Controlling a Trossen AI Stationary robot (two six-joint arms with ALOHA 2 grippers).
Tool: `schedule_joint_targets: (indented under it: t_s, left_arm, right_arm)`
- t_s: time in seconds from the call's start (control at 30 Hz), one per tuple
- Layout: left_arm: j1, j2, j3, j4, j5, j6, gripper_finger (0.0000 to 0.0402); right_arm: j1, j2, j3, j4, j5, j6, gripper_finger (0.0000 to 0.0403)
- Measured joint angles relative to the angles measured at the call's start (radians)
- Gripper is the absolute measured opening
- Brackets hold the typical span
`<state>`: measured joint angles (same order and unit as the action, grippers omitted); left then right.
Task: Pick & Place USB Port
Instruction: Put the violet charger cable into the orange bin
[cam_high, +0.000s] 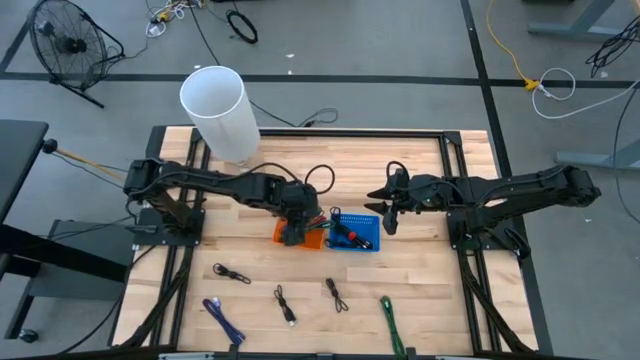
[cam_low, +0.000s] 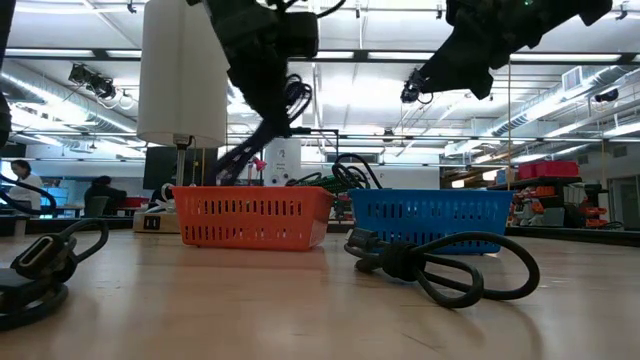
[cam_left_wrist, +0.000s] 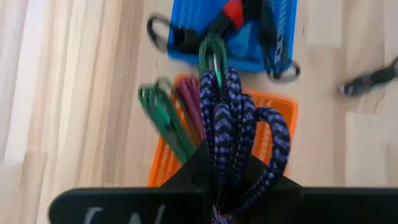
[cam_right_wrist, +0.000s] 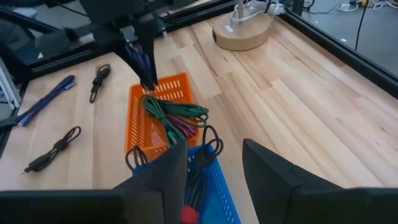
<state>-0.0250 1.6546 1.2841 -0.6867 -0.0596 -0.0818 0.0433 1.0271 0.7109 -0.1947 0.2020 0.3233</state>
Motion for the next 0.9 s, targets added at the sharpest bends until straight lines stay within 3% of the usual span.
schedule_joint_targets:
  t_s: [0.3, 0.9]
  left_arm:
    - [0.0, 0.063, 0.001, 0.004, -0.015, -0.001, 0.002]
    - [0.0, 0.076, 0.001, 0.025, -0.042, -0.041, 0.0052]
  right_arm:
    - [0.0, 0.0, 0.0, 0.005, -0.002, -0.014, 0.0155]
    - [0.0, 0.0, 0.0, 0.001, -0.001, -0.018, 0.0155]
